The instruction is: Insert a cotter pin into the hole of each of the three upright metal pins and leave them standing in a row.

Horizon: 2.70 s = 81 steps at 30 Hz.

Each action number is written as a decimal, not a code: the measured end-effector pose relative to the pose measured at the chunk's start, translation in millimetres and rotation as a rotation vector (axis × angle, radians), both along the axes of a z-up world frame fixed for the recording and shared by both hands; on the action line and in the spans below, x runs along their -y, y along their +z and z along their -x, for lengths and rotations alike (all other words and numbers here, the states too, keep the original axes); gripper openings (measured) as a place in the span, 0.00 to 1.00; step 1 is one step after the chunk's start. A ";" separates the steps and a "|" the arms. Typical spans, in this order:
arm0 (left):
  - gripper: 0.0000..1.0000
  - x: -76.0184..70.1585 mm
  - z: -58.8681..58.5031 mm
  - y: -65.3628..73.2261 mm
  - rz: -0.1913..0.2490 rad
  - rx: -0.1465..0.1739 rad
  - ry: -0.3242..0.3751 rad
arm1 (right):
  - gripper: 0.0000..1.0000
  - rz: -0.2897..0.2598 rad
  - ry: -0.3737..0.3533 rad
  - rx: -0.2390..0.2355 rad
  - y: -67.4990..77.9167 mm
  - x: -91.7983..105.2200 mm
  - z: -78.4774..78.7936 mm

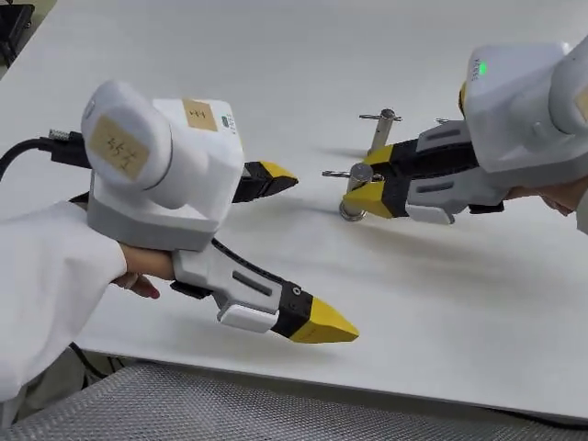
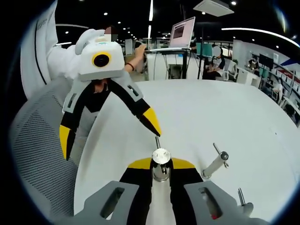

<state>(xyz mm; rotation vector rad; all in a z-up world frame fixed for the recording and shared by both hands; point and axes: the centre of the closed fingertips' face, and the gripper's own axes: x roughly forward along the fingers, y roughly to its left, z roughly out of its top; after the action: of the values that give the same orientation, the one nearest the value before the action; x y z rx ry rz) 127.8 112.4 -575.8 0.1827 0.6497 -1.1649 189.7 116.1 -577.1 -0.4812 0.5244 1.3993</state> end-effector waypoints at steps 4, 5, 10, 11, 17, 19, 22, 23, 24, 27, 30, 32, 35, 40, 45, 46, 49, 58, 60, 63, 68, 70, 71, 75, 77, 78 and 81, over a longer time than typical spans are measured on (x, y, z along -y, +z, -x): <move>0.99 -0.1 -0.8 0.3 -0.001 0.001 0.010 | 0.07 -0.051 -0.050 -0.054 13.7 5.2 -0.4; 0.99 -0.2 -1.1 0.9 -0.001 0.004 0.011 | 0.07 -0.056 -0.051 -0.048 16.9 6.9 -1.2; 0.99 -0.3 -1.9 3.6 0.004 0.007 0.023 | 0.07 -0.089 -0.047 -0.023 35.4 26.3 4.7; 0.99 -0.5 -1.8 4.0 0.004 0.006 0.024 | 0.07 -0.092 -0.050 -0.026 38.9 31.8 7.9; 0.99 -2.7 -2.4 5.8 0.004 0.002 0.039 | 0.07 -0.076 -0.058 -0.021 40.6 73.8 5.4; 0.99 -4.1 -2.9 6.3 -0.001 0.006 0.043 | 0.07 -0.074 -0.073 -0.019 45.2 89.1 4.6; 0.99 -5.6 -2.7 8.9 0.003 0.000 0.055 | 0.07 -0.077 -0.101 -0.010 50.8 110.7 -1.9; 0.99 -6.0 -1.8 9.5 0.006 -0.012 0.060 | 0.07 -0.076 -0.111 -0.006 52.4 117.4 -4.1; 0.99 -6.6 -1.5 9.9 0.006 -0.015 0.061 | 0.07 -0.071 -0.119 0.005 53.6 124.8 -7.9; 0.99 -9.2 -3.2 11.1 0.006 -0.015 0.080 | 0.07 -0.063 -0.170 0.015 52.7 142.3 -20.8; 0.99 -12.2 -5.4 12.8 0.003 -0.009 0.097 | 0.07 -0.055 -0.180 0.027 50.0 154.4 -28.4; 0.99 -14.8 -7.1 14.1 -0.005 -0.001 0.106 | 0.07 -0.051 -0.183 0.028 47.7 161.4 -34.2; 0.99 -17.7 -8.2 16.4 -0.011 0.005 0.119 | 0.08 -0.036 -0.184 0.024 41.8 170.5 -41.9; 0.99 -21.0 -7.2 18.9 -0.013 0.005 0.139 | 0.08 -0.029 -0.172 0.009 30.3 181.1 -54.1; 0.99 -21.2 -9.8 23.0 0.002 0.012 0.181 | 0.08 -0.029 -0.170 0.004 23.1 183.0 -65.9; 0.99 -20.8 -10.3 24.2 0.004 0.016 0.185 | 0.08 -0.032 -0.169 0.003 22.2 182.2 -67.4; 0.99 -20.7 -11.3 27.3 0.010 0.015 0.198 | 0.08 -0.029 -0.151 0.001 18.4 179.8 -68.9; 0.99 -29.3 -17.8 33.4 -0.001 0.024 0.241 | 0.08 -0.017 -0.110 -0.001 11.2 176.2 -72.2; 0.99 -30.8 -18.8 34.2 -0.002 0.029 0.249 | 0.08 -0.012 -0.105 -0.005 8.4 177.4 -72.3; 0.99 -34.9 -20.2 32.9 -0.015 0.035 0.263 | 0.08 -0.008 -0.099 -0.010 4.0 177.9 -72.1; 0.99 -38.0 -19.7 31.3 -0.027 0.028 0.269 | 0.08 -0.009 -0.102 -0.015 1.7 177.5 -73.5; 0.99 -38.2 -20.7 32.2 -0.025 0.029 0.274 | 0.08 -0.011 -0.104 -0.018 1.1 178.4 -74.6; 0.99 -38.0 -21.0 32.5 -0.023 0.029 0.275 | 0.08 -0.010 -0.105 -0.018 0.4 178.9 -75.2; 0.99 -37.1 -23.3 33.1 -0.013 0.026 0.279 | 0.08 -0.023 -0.114 -0.020 0.6 181.8 -78.5; 0.99 -37.2 -23.3 32.6 -0.019 0.025 0.275 | 0.08 -0.027 -0.111 -0.024 0.8 181.6 -77.4; 0.99 -37.3 -23.2 32.5 -0.024 0.028 0.271 | 0.08 -0.029 -0.106 -0.020 0.9 181.2 -76.9; 0.99 -37.2 -23.8 32.7 -0.021 0.026 0.273 | 0.08 -0.027 -0.119 -0.026 0.9 180.7 -76.9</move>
<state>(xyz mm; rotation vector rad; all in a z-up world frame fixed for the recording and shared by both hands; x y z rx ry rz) 151.6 149.6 -543.1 0.1223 0.6421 -0.8917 266.6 -64.6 -576.1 -0.4043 0.5464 1.2988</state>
